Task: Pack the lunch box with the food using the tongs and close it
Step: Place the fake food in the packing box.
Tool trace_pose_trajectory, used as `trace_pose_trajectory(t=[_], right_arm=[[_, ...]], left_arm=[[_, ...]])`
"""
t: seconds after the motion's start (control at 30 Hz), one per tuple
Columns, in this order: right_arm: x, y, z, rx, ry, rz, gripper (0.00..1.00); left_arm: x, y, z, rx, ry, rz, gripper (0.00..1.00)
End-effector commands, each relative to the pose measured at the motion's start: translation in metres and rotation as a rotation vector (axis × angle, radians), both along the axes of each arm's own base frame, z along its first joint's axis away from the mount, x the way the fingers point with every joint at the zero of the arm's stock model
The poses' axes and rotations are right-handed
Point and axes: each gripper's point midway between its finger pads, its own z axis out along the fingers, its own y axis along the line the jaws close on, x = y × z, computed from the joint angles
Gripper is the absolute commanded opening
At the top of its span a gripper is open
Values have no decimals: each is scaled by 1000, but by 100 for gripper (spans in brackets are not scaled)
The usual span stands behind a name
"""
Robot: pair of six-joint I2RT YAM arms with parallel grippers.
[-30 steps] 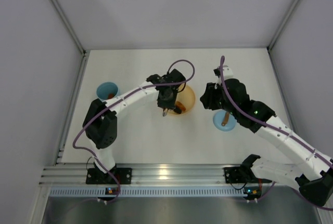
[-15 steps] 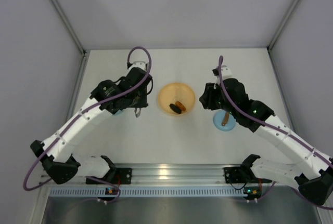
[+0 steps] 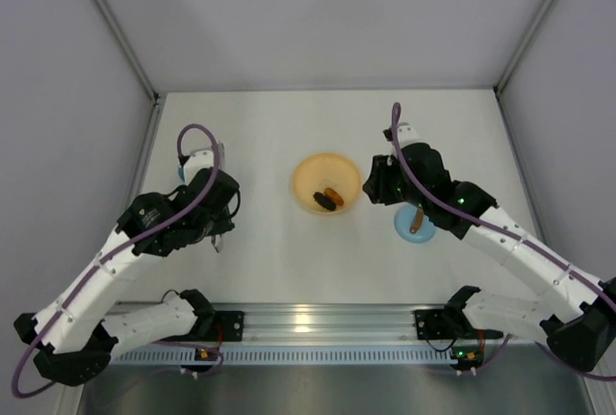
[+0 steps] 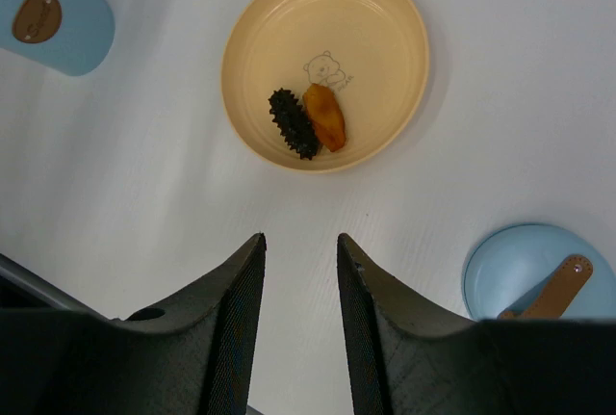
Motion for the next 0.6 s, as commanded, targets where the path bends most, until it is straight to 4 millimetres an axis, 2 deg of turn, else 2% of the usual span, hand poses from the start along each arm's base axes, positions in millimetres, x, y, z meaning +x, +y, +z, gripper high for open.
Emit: trace_pose_trajectory(t=[0.0,0.4,0.57], right_arm=[[10,13,36,91,-73,13,35],[9,15,32,98,-65,21,35],[8,16,31,100,-66,24,35]], left_arm=[[-31,35,-27,116,130,55,25],[-47,47,-51,127,179,60,28],[-48,50,-51,121,173,65,28]])
